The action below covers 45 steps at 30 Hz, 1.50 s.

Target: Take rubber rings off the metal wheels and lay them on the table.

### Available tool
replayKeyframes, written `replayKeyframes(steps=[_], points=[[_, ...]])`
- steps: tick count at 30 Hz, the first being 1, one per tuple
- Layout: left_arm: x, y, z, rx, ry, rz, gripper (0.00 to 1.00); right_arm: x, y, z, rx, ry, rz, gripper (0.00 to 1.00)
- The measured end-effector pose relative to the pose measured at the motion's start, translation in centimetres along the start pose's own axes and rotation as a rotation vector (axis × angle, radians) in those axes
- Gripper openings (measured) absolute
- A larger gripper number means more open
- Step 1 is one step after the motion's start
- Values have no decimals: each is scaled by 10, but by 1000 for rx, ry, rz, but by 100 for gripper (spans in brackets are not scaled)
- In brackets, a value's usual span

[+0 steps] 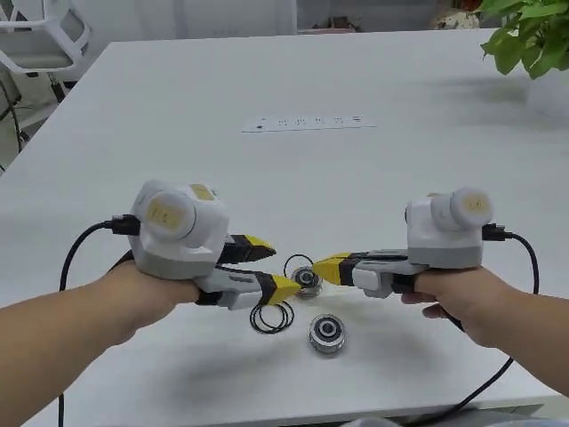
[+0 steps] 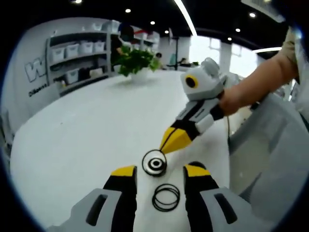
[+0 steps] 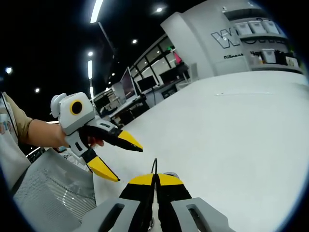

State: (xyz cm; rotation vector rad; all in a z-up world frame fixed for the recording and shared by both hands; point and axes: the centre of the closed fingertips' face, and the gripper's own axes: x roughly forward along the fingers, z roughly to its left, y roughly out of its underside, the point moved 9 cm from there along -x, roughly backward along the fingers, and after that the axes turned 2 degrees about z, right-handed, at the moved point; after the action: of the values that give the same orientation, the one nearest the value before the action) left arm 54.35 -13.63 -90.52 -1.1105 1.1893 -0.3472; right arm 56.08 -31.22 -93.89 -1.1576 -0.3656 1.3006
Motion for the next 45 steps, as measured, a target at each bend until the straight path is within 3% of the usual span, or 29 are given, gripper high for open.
replayKeyframes(steps=[13, 20, 29, 45], points=[[-34, 12, -7, 5, -2, -18, 49, 10, -5, 16, -14, -55, 24, 0], [-47, 23, -9, -1, -11, -6, 54, 19, -1, 23, -21, -86, 73, 0], [-61, 30, -9, -27, -38, -23, 57, 31, 6, 26, -32, -117, 143, 0], [-69, 37, -12, -28, -45, -16, 65, 41, 18, 24, -69, -84, 247, 0]])
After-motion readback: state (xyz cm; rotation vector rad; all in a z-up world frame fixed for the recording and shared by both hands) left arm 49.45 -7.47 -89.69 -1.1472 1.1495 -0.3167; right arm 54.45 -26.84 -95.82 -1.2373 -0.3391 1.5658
